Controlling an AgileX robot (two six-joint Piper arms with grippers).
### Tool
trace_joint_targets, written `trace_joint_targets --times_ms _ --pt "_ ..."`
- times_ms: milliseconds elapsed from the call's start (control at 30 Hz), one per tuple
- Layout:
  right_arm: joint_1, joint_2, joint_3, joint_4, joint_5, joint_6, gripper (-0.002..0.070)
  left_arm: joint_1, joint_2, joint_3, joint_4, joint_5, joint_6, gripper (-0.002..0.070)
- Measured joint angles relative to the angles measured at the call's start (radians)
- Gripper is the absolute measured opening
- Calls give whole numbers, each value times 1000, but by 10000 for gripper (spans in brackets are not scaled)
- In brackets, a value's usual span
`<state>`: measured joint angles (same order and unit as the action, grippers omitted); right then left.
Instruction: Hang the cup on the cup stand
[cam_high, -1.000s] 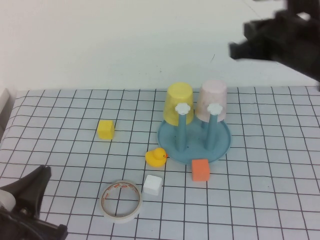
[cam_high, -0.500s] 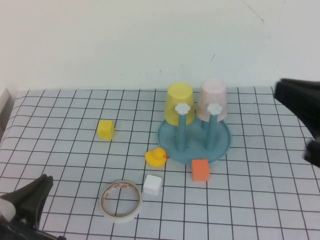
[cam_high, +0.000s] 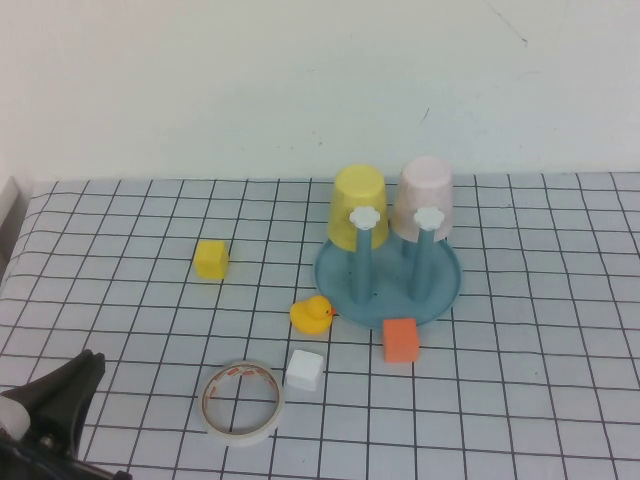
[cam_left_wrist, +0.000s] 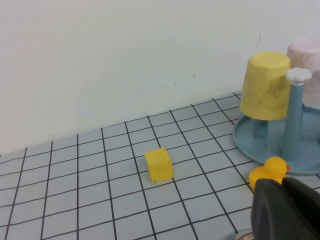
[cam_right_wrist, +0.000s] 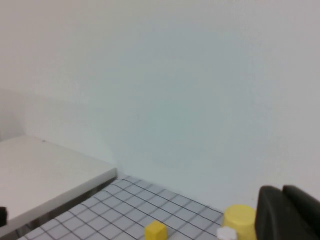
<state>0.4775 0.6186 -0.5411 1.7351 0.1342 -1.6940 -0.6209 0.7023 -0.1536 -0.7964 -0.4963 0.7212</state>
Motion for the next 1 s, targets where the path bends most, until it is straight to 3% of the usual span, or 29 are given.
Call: trace_joint_targets --times_ms 567,1000 --pt "0 -31 142 0 -123 -41 -1 0 0 0 -2 1 0 -1" --pt "0 -291 147 -107 -199 -94 -1 0 0 0 -2 7 2 -1"
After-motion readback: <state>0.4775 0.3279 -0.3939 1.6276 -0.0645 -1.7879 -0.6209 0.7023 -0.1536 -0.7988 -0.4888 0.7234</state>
